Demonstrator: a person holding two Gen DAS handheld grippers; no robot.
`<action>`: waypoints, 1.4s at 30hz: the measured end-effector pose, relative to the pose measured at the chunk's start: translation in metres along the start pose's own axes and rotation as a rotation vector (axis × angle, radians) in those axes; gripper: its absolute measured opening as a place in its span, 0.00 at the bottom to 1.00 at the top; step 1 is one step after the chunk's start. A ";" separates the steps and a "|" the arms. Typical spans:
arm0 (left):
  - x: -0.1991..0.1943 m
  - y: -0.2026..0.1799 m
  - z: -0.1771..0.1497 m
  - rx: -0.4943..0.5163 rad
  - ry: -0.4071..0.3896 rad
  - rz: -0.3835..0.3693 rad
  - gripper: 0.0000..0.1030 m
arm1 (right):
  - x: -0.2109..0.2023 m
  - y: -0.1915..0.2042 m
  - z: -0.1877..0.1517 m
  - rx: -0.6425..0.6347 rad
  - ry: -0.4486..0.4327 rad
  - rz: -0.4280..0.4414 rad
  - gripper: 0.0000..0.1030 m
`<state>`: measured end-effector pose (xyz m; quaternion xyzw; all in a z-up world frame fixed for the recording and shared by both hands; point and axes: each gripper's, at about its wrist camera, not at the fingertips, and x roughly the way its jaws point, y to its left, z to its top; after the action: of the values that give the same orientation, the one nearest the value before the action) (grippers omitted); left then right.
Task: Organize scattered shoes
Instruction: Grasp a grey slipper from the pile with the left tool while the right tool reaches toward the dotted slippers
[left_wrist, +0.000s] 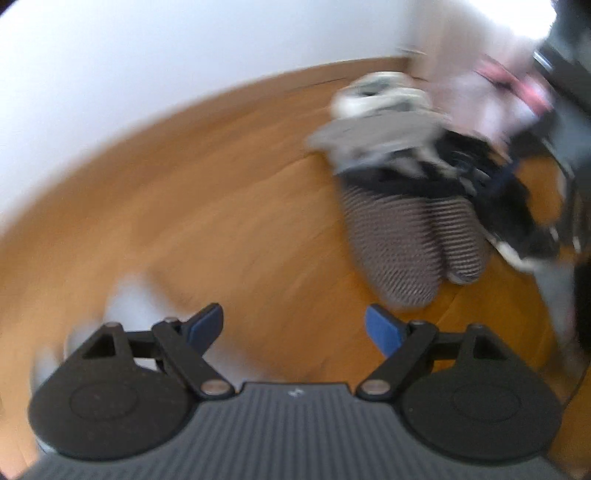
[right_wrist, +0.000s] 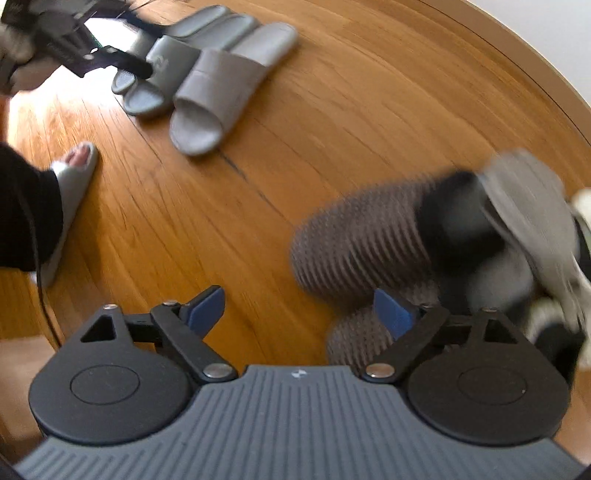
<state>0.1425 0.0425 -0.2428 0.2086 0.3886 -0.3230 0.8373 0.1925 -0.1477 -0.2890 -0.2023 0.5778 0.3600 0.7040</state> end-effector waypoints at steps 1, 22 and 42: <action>0.011 -0.018 0.019 0.063 -0.049 0.020 0.81 | -0.001 -0.004 -0.006 0.011 -0.008 -0.008 0.89; 0.095 -0.042 0.115 0.106 -0.206 0.085 0.11 | 0.014 -0.067 -0.104 0.307 -0.058 -0.050 0.92; 0.068 -0.053 0.054 0.690 -0.231 0.598 0.11 | 0.024 -0.063 -0.104 0.339 -0.058 0.012 0.97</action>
<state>0.1663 -0.0533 -0.2688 0.5402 0.0856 -0.1989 0.8132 0.1717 -0.2553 -0.3460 -0.0668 0.6110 0.2674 0.7421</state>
